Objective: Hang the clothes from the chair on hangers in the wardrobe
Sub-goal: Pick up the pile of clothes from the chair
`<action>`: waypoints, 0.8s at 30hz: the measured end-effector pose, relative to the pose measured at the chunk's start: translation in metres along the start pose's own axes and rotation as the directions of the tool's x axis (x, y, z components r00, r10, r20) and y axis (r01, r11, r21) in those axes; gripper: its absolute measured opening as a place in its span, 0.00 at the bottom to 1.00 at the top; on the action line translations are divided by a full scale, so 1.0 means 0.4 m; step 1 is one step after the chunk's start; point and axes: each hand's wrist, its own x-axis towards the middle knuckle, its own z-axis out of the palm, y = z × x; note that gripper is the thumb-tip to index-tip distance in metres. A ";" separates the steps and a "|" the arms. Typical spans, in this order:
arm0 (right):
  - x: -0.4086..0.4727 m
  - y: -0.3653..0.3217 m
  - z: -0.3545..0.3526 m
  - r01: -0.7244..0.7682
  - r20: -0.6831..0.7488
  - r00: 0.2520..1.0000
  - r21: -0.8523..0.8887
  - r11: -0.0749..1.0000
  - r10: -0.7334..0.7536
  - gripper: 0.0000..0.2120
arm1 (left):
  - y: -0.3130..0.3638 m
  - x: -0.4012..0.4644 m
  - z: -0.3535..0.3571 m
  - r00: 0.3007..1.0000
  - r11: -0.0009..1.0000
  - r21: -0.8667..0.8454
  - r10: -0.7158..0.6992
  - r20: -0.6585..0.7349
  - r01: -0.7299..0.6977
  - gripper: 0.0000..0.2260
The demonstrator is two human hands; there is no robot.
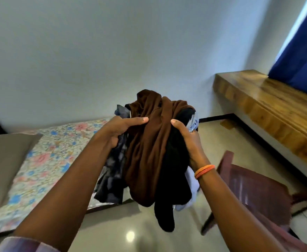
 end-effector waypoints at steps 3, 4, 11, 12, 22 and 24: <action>0.070 0.043 0.181 -0.022 0.086 0.996 0.037 0.999 0.019 0.31 | 0.013 0.037 -0.169 0.991 1.000 0.023 0.014 -0.135 -0.011 0.23; 0.091 0.057 0.238 -0.034 0.115 0.993 0.028 0.999 0.031 0.28 | 0.012 0.050 -0.224 0.985 1.000 0.014 0.010 -0.172 -0.008 0.21; 0.279 0.169 0.575 -0.106 0.312 0.942 -0.062 0.992 0.120 0.19 | -0.044 0.182 -0.540 0.941 0.990 -0.131 -0.088 -0.325 0.047 0.22; 0.313 0.190 0.623 -0.107 0.331 0.936 -0.067 0.992 0.124 0.19 | -0.050 0.208 -0.582 0.933 0.987 -0.150 -0.099 -0.346 0.050 0.23; 0.610 0.329 1.081 -0.170 0.476 0.857 -0.100 0.980 0.197 0.22 | -0.023 0.469 -0.988 0.847 0.973 -0.213 -0.191 -0.497 0.095 0.23; 0.655 0.352 1.187 -0.159 0.483 0.854 -0.112 0.981 0.194 0.20 | -0.017 0.523 -1.088 0.838 0.971 -0.222 -0.193 -0.511 0.089 0.22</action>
